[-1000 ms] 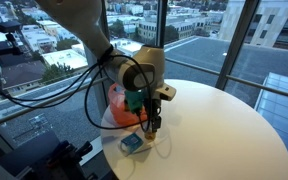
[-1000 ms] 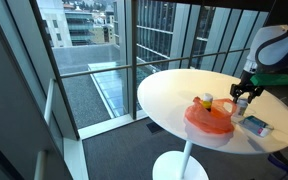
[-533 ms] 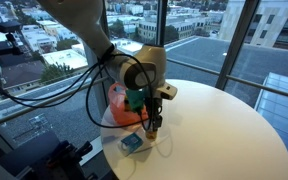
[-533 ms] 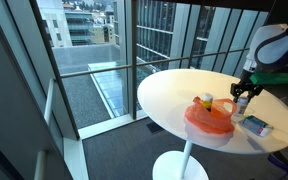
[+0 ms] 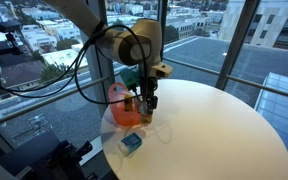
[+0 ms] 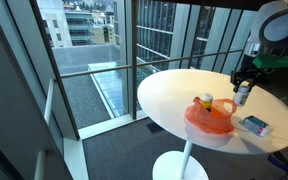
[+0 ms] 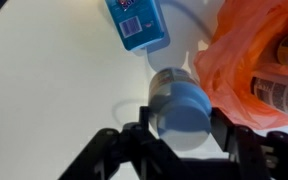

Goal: Pick up the white bottle on the table and put it in the plastic bag

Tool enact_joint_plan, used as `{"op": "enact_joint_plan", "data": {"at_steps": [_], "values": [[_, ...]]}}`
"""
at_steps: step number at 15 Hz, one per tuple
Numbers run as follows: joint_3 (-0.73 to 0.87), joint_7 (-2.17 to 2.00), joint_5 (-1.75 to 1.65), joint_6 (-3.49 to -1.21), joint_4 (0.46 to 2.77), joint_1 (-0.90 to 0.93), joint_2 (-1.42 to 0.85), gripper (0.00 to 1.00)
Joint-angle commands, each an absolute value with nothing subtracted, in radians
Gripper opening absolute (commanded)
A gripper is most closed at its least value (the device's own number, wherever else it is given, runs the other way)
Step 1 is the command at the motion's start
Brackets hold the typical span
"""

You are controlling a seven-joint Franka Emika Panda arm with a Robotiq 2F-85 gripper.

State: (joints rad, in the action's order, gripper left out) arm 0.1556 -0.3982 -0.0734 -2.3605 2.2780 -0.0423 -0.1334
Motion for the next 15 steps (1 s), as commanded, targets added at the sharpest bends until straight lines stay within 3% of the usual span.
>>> {"op": "enact_joint_plan", "data": {"at_steps": [1, 15], "values": [[0.118, -0.427, -0.094, -2.289, 2.253, -0.02, -0.069, 0.37], [0.001, -0.414, -0.083, -2.245, 2.186, 0.038, -0.072, 0.37]]}}
